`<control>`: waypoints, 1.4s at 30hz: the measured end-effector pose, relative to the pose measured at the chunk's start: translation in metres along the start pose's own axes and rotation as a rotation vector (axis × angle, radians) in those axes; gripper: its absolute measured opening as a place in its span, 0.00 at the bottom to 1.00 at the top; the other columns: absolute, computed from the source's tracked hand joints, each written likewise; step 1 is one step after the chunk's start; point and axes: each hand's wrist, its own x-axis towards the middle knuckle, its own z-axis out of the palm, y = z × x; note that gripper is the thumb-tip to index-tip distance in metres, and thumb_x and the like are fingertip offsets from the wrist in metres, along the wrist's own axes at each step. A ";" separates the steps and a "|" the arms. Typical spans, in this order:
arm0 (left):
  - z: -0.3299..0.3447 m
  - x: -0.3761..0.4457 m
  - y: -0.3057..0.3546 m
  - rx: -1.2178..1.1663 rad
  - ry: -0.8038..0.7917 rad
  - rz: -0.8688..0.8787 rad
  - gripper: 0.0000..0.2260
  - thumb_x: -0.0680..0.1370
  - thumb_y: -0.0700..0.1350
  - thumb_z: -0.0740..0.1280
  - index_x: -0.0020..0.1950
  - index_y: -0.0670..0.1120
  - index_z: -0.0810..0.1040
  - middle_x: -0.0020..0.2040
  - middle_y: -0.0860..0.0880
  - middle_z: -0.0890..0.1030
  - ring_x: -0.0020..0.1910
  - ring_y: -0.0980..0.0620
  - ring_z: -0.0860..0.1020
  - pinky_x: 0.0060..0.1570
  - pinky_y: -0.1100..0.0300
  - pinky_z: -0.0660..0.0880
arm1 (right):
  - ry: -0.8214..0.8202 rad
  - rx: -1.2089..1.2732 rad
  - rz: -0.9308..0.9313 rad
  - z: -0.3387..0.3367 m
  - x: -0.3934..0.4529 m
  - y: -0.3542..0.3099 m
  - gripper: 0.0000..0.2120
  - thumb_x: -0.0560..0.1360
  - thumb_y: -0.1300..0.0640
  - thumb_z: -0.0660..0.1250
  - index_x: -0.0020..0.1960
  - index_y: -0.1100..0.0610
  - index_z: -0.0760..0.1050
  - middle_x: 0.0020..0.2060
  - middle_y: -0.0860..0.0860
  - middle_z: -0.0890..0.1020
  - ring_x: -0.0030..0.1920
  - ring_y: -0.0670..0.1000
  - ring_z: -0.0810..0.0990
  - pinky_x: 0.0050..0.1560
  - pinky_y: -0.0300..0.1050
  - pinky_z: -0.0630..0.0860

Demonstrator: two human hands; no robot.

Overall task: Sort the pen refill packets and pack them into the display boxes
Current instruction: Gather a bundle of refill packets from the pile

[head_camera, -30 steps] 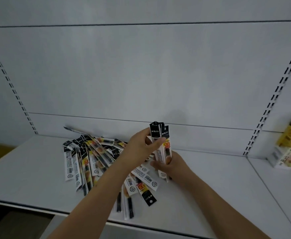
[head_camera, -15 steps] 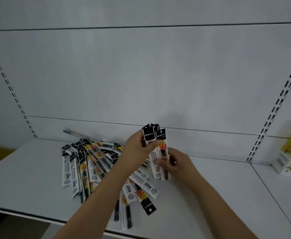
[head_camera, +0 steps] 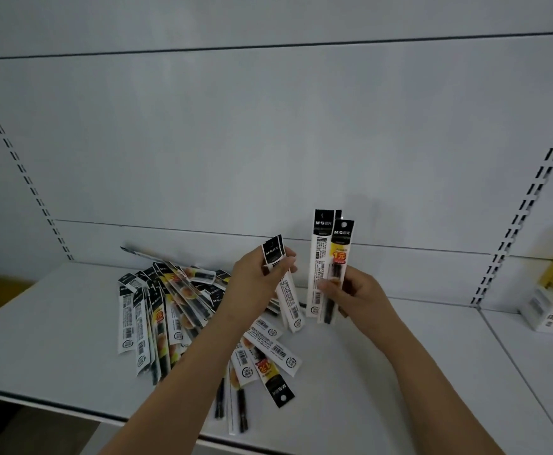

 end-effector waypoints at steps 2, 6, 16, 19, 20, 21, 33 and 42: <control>0.000 0.003 -0.002 0.037 0.009 0.005 0.02 0.79 0.50 0.68 0.50 0.53 0.79 0.39 0.58 0.84 0.31 0.66 0.75 0.30 0.71 0.70 | -0.085 0.018 0.019 -0.002 -0.001 -0.004 0.03 0.77 0.57 0.69 0.47 0.50 0.80 0.34 0.42 0.84 0.28 0.40 0.75 0.31 0.33 0.71; 0.001 0.008 -0.004 0.114 -0.060 0.021 0.03 0.80 0.50 0.67 0.49 0.52 0.79 0.36 0.56 0.80 0.29 0.63 0.71 0.33 0.70 0.69 | -0.169 -0.177 0.039 0.006 0.001 0.005 0.06 0.77 0.55 0.69 0.46 0.44 0.80 0.38 0.38 0.84 0.35 0.36 0.80 0.34 0.29 0.72; 0.005 0.005 0.002 0.021 -0.306 -0.011 0.09 0.79 0.47 0.68 0.59 0.55 0.76 0.51 0.54 0.84 0.48 0.49 0.82 0.49 0.55 0.80 | -0.168 -0.301 0.003 0.009 0.004 0.017 0.06 0.79 0.56 0.66 0.54 0.48 0.74 0.43 0.43 0.83 0.37 0.42 0.81 0.40 0.34 0.78; 0.009 0.004 0.005 0.072 -0.220 0.025 0.04 0.80 0.48 0.67 0.54 0.54 0.77 0.45 0.56 0.84 0.41 0.60 0.81 0.42 0.67 0.76 | -0.147 -0.286 0.003 0.010 0.005 0.019 0.05 0.78 0.58 0.67 0.54 0.54 0.74 0.43 0.45 0.83 0.39 0.42 0.82 0.43 0.37 0.79; 0.010 0.005 0.004 0.072 -0.201 0.026 0.03 0.80 0.47 0.67 0.53 0.54 0.77 0.45 0.56 0.84 0.41 0.59 0.82 0.41 0.66 0.77 | -0.139 -0.290 -0.001 0.010 0.005 0.018 0.03 0.78 0.59 0.66 0.52 0.55 0.75 0.42 0.45 0.83 0.38 0.41 0.82 0.41 0.34 0.78; 0.010 0.005 0.002 0.071 -0.181 0.019 0.03 0.80 0.48 0.68 0.53 0.53 0.78 0.45 0.54 0.85 0.42 0.55 0.82 0.43 0.61 0.80 | -0.118 -0.301 -0.013 0.010 0.005 0.017 0.02 0.79 0.60 0.65 0.50 0.56 0.76 0.42 0.46 0.82 0.36 0.40 0.81 0.39 0.32 0.76; 0.016 0.001 -0.005 -0.038 -0.082 -0.004 0.05 0.78 0.48 0.70 0.53 0.56 0.78 0.47 0.56 0.85 0.47 0.53 0.84 0.50 0.50 0.82 | 0.047 -0.182 -0.021 0.005 0.002 0.009 0.02 0.78 0.57 0.68 0.46 0.53 0.79 0.36 0.44 0.84 0.34 0.43 0.82 0.37 0.37 0.80; 0.012 0.002 -0.006 -0.061 -0.070 -0.048 0.05 0.78 0.47 0.71 0.50 0.57 0.78 0.43 0.61 0.84 0.42 0.62 0.82 0.41 0.67 0.78 | -0.111 -0.181 0.005 0.006 0.001 0.009 0.01 0.78 0.59 0.67 0.48 0.54 0.77 0.38 0.48 0.83 0.33 0.43 0.80 0.38 0.40 0.79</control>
